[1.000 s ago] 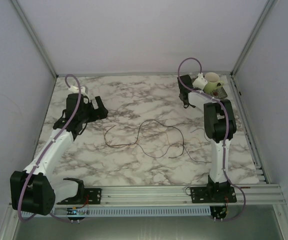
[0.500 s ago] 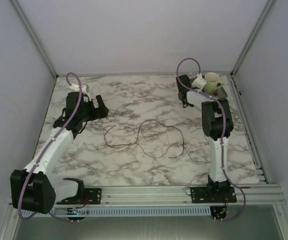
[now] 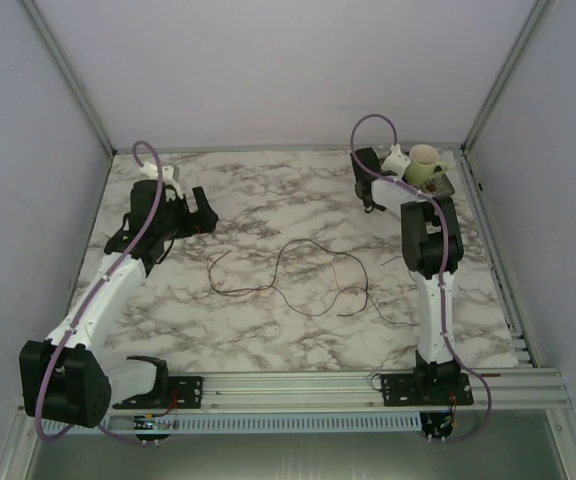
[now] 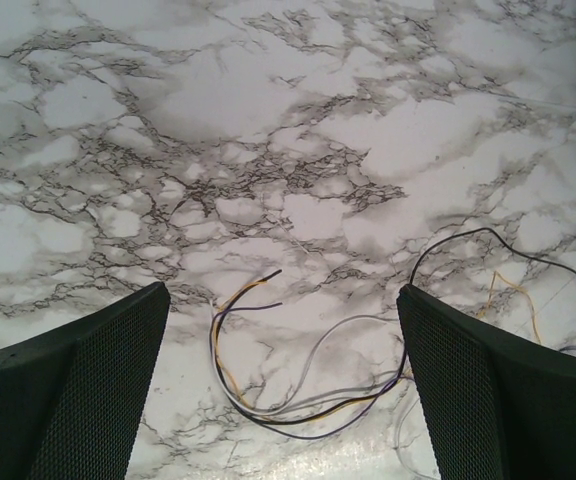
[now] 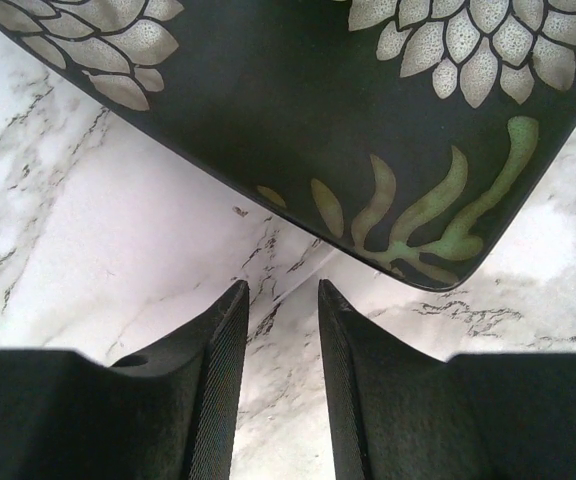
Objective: Zip-tie the wires
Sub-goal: Pick up the ribbon at the center of the board.
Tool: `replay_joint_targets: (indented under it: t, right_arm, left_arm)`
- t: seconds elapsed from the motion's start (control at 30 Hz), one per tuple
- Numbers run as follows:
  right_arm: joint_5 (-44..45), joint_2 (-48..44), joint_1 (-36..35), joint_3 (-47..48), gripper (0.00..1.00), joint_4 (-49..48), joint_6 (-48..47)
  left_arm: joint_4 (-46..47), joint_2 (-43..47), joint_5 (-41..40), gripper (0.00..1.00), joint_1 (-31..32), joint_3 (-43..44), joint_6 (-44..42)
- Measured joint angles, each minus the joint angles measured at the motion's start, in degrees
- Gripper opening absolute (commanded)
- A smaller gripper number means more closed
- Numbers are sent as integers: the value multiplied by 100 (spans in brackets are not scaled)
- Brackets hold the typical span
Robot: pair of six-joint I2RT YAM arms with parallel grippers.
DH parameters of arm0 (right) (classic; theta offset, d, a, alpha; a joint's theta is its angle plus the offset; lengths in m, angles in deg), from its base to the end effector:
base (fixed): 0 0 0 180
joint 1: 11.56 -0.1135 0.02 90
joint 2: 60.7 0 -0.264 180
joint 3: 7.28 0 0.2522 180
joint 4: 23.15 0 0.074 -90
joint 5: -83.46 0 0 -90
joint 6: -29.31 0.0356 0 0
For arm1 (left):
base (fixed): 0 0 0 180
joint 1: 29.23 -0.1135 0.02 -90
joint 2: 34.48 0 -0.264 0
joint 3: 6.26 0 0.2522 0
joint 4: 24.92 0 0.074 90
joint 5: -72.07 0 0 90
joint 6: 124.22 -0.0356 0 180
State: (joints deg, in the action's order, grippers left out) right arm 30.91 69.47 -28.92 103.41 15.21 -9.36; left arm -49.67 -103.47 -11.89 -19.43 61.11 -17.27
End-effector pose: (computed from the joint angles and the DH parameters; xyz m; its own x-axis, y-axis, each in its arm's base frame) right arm 0.4670 0.1233 0.1446 -0.4486 0.5092 -0.7345 0.6759 0.7310 0.0939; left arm 0.2708 -0.0506 0.3042 -0.4951 -0.2087 -0.8434 0.1232 0.9441 -0.3059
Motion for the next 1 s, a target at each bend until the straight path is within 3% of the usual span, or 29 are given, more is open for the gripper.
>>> replay_joint_targets:
  t: [0.07, 0.27, 0.4, 0.63, 1.0]
  right_arm:
    - [-24, 0, -4, 0, 29, -9, -39]
    - [-35, -7, -81, -59, 9, -68, -186]
    - [-59, -133, -170, -278, 0, -155, -323]
    - [-249, -595, -308, -911, 0, -271, -610]
    - [-1169, -1154, -339, -1375, 0, -960, -1650]
  left_arm:
    - [-2, -7, 39, 94, 0, 7, -33]
    - [-138, -48, 227, 85, 0, 195, -153]
    - [-160, -42, 437, 78, 0, 404, -221]
    - [-186, 57, 702, 71, 0, 483, -214]
    - [271, 291, 1152, 97, 0, 382, 426]
